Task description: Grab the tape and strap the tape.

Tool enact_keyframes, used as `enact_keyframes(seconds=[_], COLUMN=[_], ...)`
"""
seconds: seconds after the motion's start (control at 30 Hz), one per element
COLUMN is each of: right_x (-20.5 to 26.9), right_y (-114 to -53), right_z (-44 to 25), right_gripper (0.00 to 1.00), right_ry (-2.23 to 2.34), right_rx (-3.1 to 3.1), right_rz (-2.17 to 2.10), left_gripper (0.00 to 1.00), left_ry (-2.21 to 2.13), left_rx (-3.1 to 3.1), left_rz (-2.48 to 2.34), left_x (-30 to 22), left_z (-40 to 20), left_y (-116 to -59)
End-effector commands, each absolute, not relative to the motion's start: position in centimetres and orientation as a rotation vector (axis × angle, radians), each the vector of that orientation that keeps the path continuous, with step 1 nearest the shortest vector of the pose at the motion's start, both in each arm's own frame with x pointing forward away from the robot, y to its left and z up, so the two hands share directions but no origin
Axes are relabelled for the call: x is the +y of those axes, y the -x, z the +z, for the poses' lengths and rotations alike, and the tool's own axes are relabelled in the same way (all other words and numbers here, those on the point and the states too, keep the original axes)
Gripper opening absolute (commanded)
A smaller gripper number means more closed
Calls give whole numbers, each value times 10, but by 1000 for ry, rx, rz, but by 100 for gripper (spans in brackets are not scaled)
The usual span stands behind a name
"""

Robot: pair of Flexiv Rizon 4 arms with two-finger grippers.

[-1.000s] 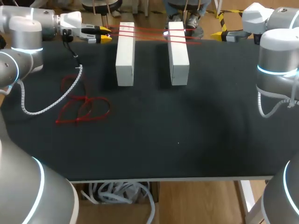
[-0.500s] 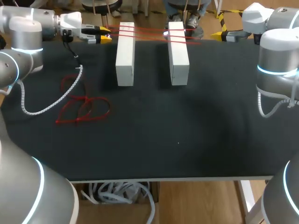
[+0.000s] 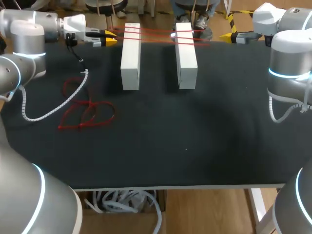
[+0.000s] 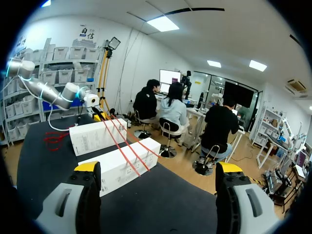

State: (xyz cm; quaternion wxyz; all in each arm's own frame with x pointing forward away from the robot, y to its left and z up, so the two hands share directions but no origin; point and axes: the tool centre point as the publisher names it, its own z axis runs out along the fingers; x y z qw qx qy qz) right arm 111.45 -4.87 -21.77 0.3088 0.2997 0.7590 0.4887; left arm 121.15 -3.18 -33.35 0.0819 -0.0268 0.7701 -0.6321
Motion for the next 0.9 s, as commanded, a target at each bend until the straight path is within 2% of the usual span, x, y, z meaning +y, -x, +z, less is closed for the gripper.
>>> enact_keyframes(seconds=[0.03, 0.33, 0.53, 0.6, 0.9], right_x=[-49, -49, -49, -49, -49], right_y=[-1114, -1114, -1114, -1114, -1114], right_z=[-217, -217, -217, -217, -217], right_gripper=[100, 100, 100, 100, 100], right_ry=[-792, -792, -792, -792, -792], right_rx=[2009, 2009, 2009, 2009, 2009], right_rz=[1291, 1291, 1291, 1291, 1291], left_gripper=[17, 16, 6, 0, 0], left_ry=[30, 26, 5, 3, -56], left_rx=[2323, 2322, 2322, 2323, 2330], left_rz=[-1928, -1925, -1920, -1918, -1909], left_x=[-31, -31, -33, -33, -37], left_z=[-339, -338, -336, -336, -331], left_y=[-1217, -1213, -1211, -1211, -1205])
